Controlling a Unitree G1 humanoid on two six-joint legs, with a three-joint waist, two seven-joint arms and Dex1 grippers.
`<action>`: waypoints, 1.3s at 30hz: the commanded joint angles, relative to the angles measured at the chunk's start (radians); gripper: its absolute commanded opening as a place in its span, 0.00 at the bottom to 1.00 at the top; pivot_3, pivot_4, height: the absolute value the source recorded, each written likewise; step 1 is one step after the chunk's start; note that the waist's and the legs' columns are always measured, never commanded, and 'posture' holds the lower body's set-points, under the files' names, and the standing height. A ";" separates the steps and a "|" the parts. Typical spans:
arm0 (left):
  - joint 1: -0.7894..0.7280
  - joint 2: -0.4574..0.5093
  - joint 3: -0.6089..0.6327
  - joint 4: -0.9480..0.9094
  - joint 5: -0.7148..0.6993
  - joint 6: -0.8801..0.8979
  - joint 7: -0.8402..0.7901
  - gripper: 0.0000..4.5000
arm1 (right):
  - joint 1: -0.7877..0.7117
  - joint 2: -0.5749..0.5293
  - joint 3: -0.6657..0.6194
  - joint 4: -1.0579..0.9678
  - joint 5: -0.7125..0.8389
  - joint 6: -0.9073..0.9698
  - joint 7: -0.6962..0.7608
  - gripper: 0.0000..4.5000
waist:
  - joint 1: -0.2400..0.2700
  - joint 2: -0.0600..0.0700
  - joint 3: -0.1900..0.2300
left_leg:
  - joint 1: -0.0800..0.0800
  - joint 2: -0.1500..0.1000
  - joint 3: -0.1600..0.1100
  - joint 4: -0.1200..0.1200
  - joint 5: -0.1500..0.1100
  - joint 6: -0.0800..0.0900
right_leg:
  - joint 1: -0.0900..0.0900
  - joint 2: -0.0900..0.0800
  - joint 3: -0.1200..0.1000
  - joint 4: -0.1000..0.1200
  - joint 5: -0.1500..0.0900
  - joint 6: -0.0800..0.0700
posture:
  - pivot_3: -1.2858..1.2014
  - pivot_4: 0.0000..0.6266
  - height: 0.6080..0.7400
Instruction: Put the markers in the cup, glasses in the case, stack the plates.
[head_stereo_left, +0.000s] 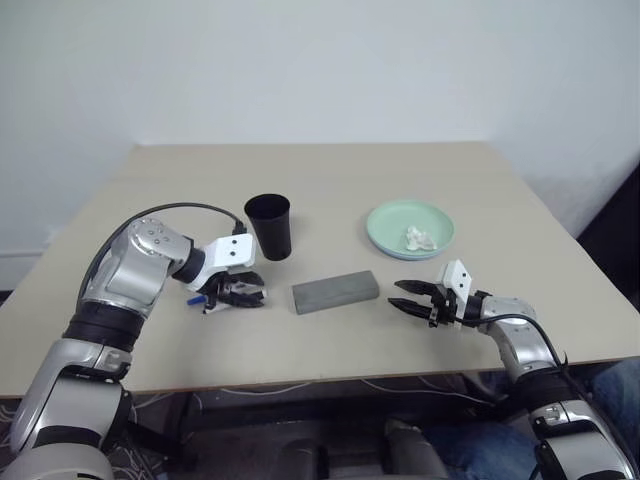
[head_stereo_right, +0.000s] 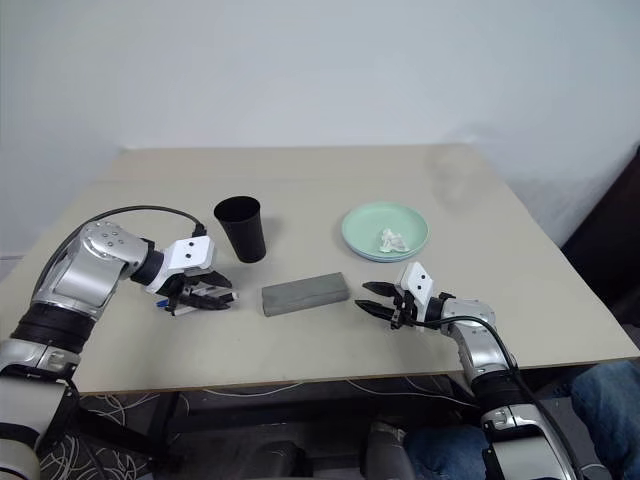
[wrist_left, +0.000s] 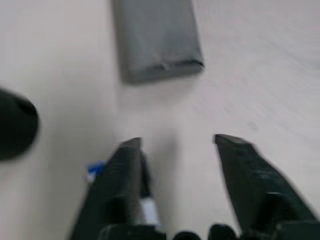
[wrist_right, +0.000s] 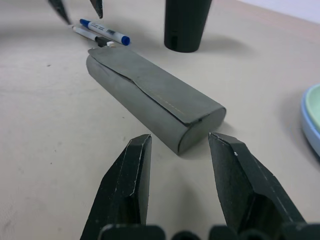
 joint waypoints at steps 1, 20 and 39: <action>-0.035 0.058 -0.026 -0.004 0.064 -0.005 0.005 0.68 | -0.050 0.009 -0.008 0.011 0.005 -0.014 0.003 0.44 | -0.002 0.000 0.000 | 0.000 0.000 0.000 0.000 0.000 0.000 | 0.000 0.000 0.000 0.000 0.000 0.000 | 0.52 0.00 0.86; -0.176 0.090 -0.223 0.028 0.200 0.200 -0.110 0.68 | -0.072 0.020 0.012 0.028 0.006 0.017 0.048 0.44 | -0.007 -0.001 0.000 | 0.000 0.000 0.001 -0.001 0.000 0.000 | -0.001 0.001 0.000 0.001 0.000 0.000 | 0.52 0.00 0.86; -0.265 -0.081 -0.270 0.298 0.277 0.129 -0.041 0.68 | -0.045 0.014 0.010 -0.001 0.006 0.028 0.039 0.44 | -0.001 -0.002 0.000 | -0.001 0.000 0.001 0.000 0.000 0.000 | -0.001 0.001 0.000 0.000 0.000 0.000 | 0.52 0.00 0.86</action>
